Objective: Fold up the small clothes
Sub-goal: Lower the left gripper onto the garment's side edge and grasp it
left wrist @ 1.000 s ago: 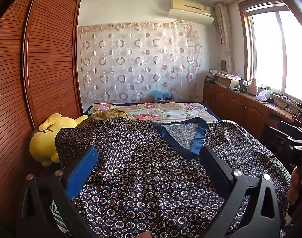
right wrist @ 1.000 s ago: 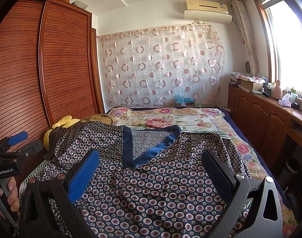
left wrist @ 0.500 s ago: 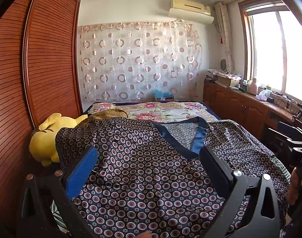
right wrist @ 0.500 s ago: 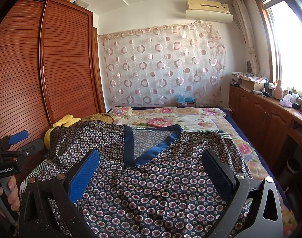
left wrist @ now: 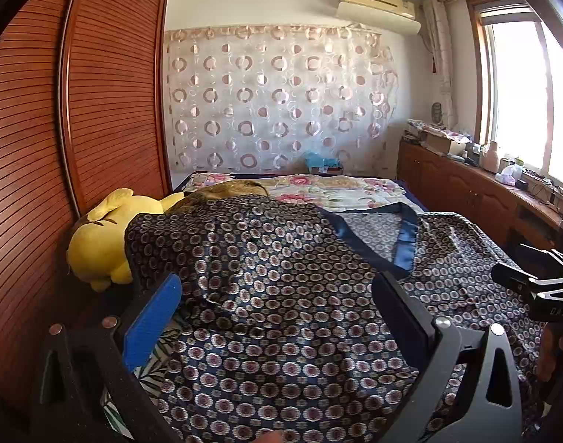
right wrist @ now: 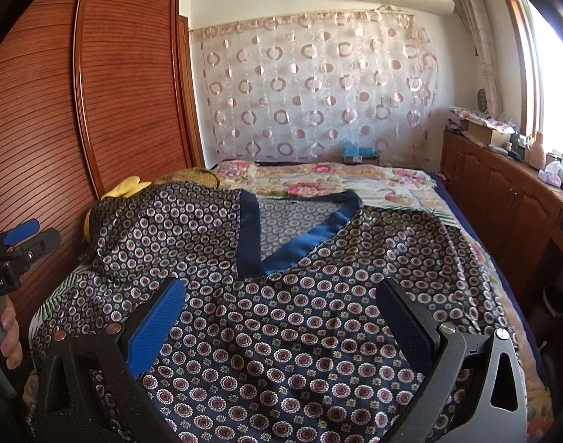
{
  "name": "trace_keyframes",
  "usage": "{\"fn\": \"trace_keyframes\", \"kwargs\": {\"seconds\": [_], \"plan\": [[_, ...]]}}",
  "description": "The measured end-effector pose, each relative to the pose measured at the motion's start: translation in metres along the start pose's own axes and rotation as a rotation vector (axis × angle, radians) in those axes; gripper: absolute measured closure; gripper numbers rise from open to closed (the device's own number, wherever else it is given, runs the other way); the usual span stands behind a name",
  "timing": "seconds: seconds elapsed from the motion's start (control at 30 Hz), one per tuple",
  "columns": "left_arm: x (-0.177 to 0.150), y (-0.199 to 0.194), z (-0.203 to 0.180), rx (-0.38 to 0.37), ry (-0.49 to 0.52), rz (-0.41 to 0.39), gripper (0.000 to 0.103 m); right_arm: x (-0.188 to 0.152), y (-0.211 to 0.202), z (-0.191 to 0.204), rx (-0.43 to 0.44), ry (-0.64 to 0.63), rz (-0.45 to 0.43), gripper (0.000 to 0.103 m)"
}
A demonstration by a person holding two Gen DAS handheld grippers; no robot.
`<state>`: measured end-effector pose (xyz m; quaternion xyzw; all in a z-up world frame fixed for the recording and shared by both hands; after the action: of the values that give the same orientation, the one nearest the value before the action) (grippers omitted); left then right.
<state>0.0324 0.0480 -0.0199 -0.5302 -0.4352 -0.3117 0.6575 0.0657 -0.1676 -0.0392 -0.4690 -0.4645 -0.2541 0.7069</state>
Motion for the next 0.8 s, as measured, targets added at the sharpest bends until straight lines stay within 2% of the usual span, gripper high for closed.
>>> {"fn": "trace_keyframes", "kwargs": {"seconds": [0.37, 0.7, 0.8], "plan": [[-0.008, 0.034, 0.041, 0.042, 0.025, 0.056, 0.000, 0.003, 0.035, 0.009, 0.036, -0.017, 0.114, 0.000], [-0.015, 0.074, 0.094, 0.044, 0.030, 0.148, 0.000, 0.014, 0.067, 0.016, 0.037, -0.049, 0.182, 0.000], [-0.019, 0.089, 0.112, 0.026, 0.019, 0.179, 0.000, 0.016, 0.082, 0.018, 0.067, -0.042, 0.207, 0.004]]}}
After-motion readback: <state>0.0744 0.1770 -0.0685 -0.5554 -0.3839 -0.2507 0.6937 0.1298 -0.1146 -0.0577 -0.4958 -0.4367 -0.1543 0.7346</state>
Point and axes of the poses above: each gripper's, at about its wrist camera, not at the fingertips, and y roughly the way its jaws point, z to its left, x to its top, the point moved 4 cm from there along y, roughly the way its jaws point, and after that the axes turned 10 degrees about x, right-handed, at the moved point
